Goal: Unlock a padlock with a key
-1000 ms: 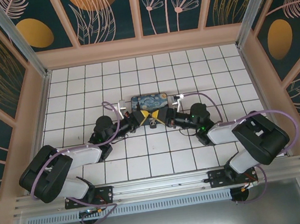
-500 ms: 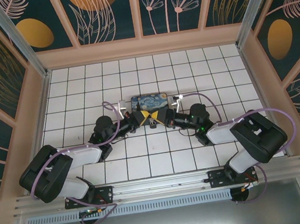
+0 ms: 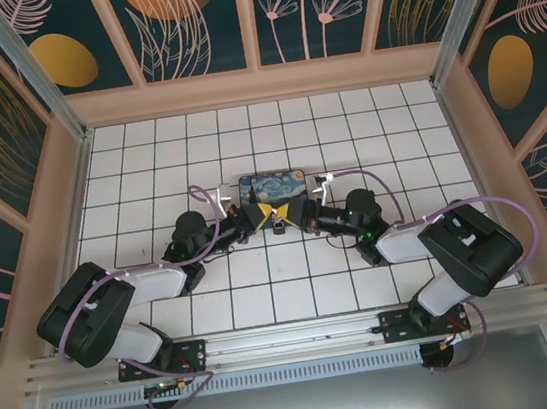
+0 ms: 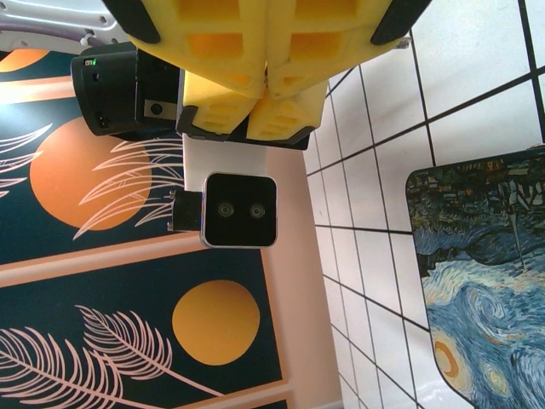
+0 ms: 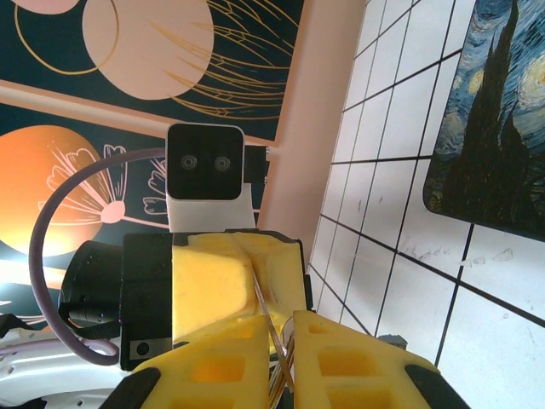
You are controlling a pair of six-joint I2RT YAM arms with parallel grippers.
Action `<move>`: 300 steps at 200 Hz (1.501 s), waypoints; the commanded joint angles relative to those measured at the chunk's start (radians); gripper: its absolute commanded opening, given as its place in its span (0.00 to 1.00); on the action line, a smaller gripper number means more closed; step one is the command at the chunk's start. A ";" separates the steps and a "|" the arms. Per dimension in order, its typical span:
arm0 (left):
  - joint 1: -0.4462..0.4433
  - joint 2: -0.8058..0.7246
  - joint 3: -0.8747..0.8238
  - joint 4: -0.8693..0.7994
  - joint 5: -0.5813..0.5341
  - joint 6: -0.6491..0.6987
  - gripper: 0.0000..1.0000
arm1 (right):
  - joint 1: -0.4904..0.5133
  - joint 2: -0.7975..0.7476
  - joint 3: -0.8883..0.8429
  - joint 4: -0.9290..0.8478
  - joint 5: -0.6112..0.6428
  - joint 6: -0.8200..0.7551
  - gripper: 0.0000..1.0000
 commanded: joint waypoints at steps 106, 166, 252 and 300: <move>0.002 -0.095 0.068 -0.335 -0.114 0.204 0.49 | -0.080 -0.076 -0.085 0.026 -0.010 -0.018 0.00; -0.246 -0.105 0.207 -0.917 -0.616 0.499 0.59 | -0.218 -0.372 -0.083 -0.462 0.006 -0.196 0.00; -0.380 0.206 0.378 -0.941 -0.874 0.498 0.67 | -0.368 -0.629 -0.106 -0.784 -0.008 -0.301 0.00; -0.379 0.326 0.502 -1.018 -0.890 0.525 0.65 | -0.385 -0.631 -0.117 -0.760 -0.025 -0.298 0.00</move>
